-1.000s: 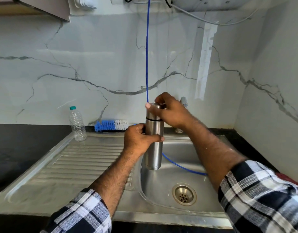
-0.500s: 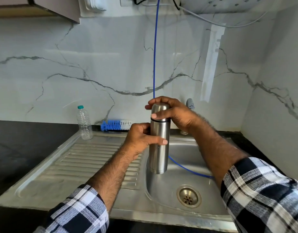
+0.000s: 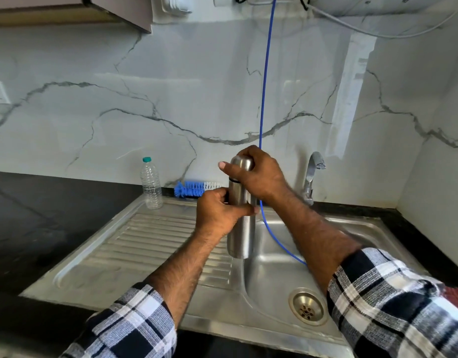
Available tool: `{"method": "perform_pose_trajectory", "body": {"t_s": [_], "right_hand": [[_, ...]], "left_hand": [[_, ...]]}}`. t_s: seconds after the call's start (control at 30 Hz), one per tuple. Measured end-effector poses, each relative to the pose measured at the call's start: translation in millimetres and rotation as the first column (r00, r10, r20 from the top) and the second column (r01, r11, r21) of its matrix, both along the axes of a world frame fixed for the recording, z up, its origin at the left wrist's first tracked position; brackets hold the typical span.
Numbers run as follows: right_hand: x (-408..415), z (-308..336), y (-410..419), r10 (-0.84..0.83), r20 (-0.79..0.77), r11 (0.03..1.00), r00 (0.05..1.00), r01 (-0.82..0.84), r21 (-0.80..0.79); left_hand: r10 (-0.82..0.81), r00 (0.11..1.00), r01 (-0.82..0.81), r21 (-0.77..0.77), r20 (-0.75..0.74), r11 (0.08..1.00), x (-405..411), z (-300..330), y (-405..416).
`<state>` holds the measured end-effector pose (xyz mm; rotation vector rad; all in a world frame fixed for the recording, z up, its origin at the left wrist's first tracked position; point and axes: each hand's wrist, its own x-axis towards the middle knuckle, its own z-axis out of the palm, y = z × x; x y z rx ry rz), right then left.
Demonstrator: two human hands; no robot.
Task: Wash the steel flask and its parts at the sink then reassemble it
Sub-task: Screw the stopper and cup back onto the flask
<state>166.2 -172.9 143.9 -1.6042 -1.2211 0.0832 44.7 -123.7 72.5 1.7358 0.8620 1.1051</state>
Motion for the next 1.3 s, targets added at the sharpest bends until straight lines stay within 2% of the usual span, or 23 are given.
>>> {"method": "perform_pose_trajectory", "body": {"t_s": [0.07, 0.17, 0.27, 0.53, 0.7, 0.87, 1.3], "right_hand": [[-2.9, 3.6, 11.3, 0.019, 0.115, 1.0, 0.993, -0.017, -0.026], [-6.2, 12.0, 35.6, 0.085, 0.102, 0.994, 0.991, -0.078, -0.073], [-10.4, 14.5, 69.9, 0.091, 0.186, 0.996, 0.978, -0.085, -0.041], [-15.3, 2.5, 168.4, 0.08, 0.284, 0.996, 0.955, -0.065, -0.06], [1.6, -7.0, 206.1, 0.072, 0.261, 0.995, 0.963, -0.053, -0.079], [14.9, -25.4, 225.1, 0.067, 0.24, 0.992, 0.968, -0.04, -0.118], [9.0, -28.7, 229.5, 0.102, 0.268, 0.981, 0.958, -0.052, -0.185]], "left_hand": [[0.063, 0.998, -0.063, 0.015, 0.004, 0.998, -9.0, 3.9, 20.4], [0.139, 0.99, -0.138, 0.032, -0.001, 0.99, -22.1, 10.7, 56.5], [0.189, 0.981, -0.187, 0.06, -0.037, 0.981, -32.9, 15.0, 92.6], [0.243, 0.963, -0.245, 0.0, -0.117, 0.969, -30.1, 9.6, 181.7], [0.245, 0.961, -0.251, -0.038, -0.131, 0.967, -11.4, 1.6, 213.9], [0.216, 0.96, -0.222, -0.015, -0.175, 0.975, -3.5, -13.5, 232.5], [0.17, 0.966, -0.175, -0.005, -0.196, 0.985, -1.8, -30.8, 246.8]]}}
